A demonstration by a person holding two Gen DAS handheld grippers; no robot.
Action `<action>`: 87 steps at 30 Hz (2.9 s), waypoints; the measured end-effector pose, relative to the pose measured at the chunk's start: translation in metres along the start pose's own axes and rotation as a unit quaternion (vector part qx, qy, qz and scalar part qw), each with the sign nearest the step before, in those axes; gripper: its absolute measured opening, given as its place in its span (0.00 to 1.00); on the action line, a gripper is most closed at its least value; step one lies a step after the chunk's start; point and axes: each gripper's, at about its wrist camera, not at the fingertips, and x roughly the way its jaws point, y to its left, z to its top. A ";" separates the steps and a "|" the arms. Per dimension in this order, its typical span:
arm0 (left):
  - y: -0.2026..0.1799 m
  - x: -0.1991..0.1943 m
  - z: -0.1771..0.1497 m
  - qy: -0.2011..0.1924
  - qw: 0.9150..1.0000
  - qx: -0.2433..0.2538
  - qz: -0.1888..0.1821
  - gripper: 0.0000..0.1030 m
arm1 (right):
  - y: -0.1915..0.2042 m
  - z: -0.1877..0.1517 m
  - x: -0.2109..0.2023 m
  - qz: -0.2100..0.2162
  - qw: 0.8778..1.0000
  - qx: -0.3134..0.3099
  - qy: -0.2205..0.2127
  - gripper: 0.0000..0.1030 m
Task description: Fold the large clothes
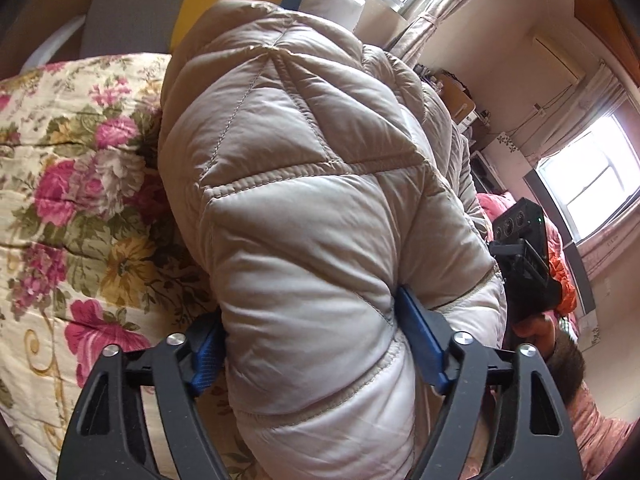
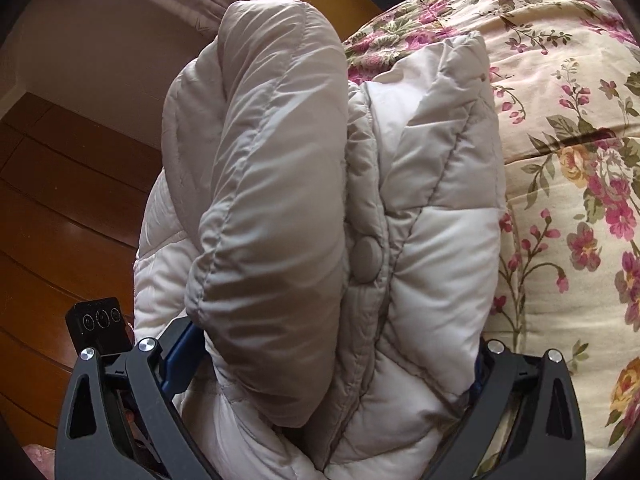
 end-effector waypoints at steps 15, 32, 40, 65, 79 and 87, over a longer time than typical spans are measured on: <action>-0.018 -0.058 -0.008 -0.096 0.991 0.088 0.037 0.54 | 0.040 -0.043 0.001 0.053 0.996 -0.024 -0.068 0.84; 0.039 -0.152 -0.010 -0.194 0.961 0.092 0.176 0.52 | 0.129 -0.029 0.127 0.133 0.984 -0.111 -0.042 0.84; 0.105 -0.194 -0.010 -0.235 0.944 0.038 0.229 0.52 | 0.182 -0.014 0.219 0.136 0.974 -0.180 -0.022 0.84; 0.180 -0.159 -0.042 -0.215 0.940 -0.053 0.259 0.70 | 0.350 -0.017 0.252 -0.079 0.889 -0.439 -0.103 0.98; 0.179 -0.153 -0.040 -0.219 0.952 -0.033 0.214 0.88 | 0.309 0.009 0.372 -0.212 0.913 -0.347 -0.045 0.80; 0.162 -0.218 0.009 -0.267 0.941 -0.088 0.190 0.87 | 0.286 0.019 0.364 -0.184 0.932 -0.312 -0.037 0.82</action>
